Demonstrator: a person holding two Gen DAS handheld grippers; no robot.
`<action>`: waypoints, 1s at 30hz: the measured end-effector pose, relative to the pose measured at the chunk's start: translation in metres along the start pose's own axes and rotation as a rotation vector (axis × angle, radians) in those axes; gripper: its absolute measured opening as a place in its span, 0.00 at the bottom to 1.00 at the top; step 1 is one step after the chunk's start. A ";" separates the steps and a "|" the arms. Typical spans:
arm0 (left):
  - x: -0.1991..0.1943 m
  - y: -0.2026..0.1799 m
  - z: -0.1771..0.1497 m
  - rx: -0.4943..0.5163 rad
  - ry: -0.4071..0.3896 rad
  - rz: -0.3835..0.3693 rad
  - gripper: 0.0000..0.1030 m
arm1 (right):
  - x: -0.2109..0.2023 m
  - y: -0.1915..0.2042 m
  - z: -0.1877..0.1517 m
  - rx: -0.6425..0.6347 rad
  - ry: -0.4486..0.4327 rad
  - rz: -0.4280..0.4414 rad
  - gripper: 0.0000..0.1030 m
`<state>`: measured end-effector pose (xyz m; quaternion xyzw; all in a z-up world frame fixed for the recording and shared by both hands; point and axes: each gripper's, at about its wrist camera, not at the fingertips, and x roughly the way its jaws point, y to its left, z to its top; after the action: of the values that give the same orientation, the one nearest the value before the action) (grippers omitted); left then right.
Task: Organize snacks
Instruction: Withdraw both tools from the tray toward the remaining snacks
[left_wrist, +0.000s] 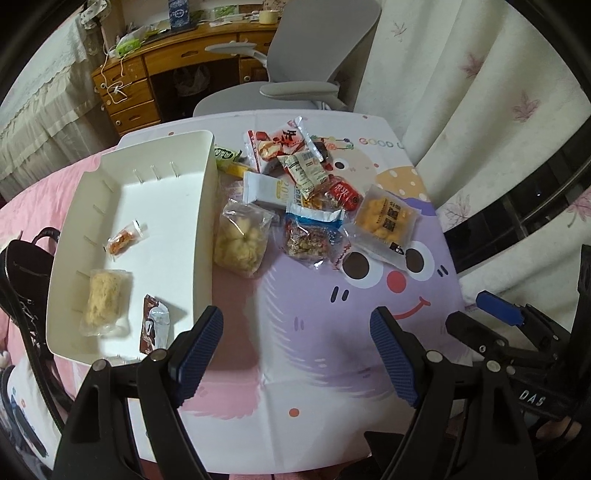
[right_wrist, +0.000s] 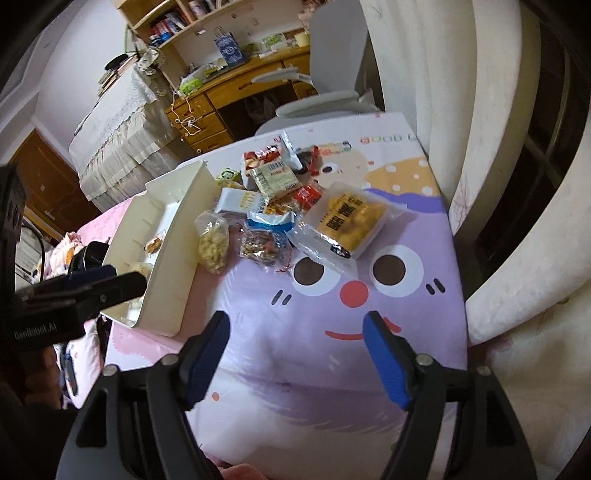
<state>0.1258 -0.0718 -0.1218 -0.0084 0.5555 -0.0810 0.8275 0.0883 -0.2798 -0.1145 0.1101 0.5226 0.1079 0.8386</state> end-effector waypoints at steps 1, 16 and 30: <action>0.002 -0.001 0.001 0.000 0.002 0.003 0.84 | 0.003 -0.003 0.002 0.019 0.014 -0.013 0.77; 0.048 -0.003 0.014 0.009 0.022 -0.047 0.87 | 0.049 -0.050 0.032 0.398 0.192 0.060 0.88; 0.102 0.002 0.039 -0.129 -0.007 -0.107 0.87 | 0.106 -0.068 0.079 0.559 0.272 0.027 0.94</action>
<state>0.1996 -0.0876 -0.2009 -0.0914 0.5555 -0.0892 0.8216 0.2097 -0.3191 -0.1912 0.3279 0.6380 -0.0151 0.6965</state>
